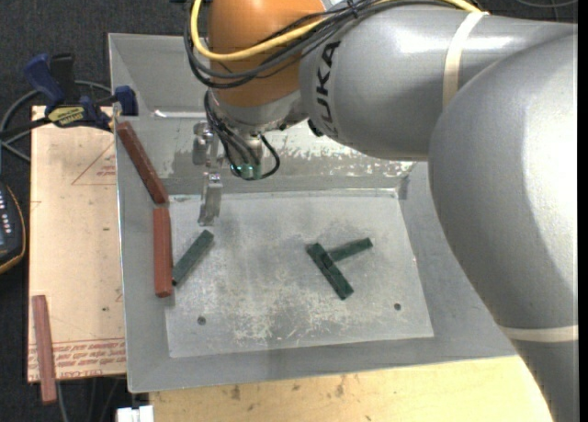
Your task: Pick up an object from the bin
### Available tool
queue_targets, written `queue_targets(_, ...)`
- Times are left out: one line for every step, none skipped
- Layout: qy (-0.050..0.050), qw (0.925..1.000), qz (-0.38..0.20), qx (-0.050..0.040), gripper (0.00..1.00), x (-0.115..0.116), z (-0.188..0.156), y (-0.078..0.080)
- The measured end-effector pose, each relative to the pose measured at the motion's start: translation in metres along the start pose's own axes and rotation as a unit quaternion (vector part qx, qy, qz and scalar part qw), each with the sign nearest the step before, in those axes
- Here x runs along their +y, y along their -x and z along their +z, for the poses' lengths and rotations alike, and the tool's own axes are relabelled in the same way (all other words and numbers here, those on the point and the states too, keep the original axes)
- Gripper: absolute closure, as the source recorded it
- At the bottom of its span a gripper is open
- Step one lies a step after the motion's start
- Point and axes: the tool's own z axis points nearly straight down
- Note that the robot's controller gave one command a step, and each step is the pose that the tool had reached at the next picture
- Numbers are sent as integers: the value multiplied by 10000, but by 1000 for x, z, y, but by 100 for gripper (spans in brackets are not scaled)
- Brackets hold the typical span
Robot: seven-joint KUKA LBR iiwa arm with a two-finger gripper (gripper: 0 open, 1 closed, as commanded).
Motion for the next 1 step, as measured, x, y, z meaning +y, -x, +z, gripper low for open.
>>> queue_targets(-10, 9858, -1680, -12, 0, -66, 109, -4)
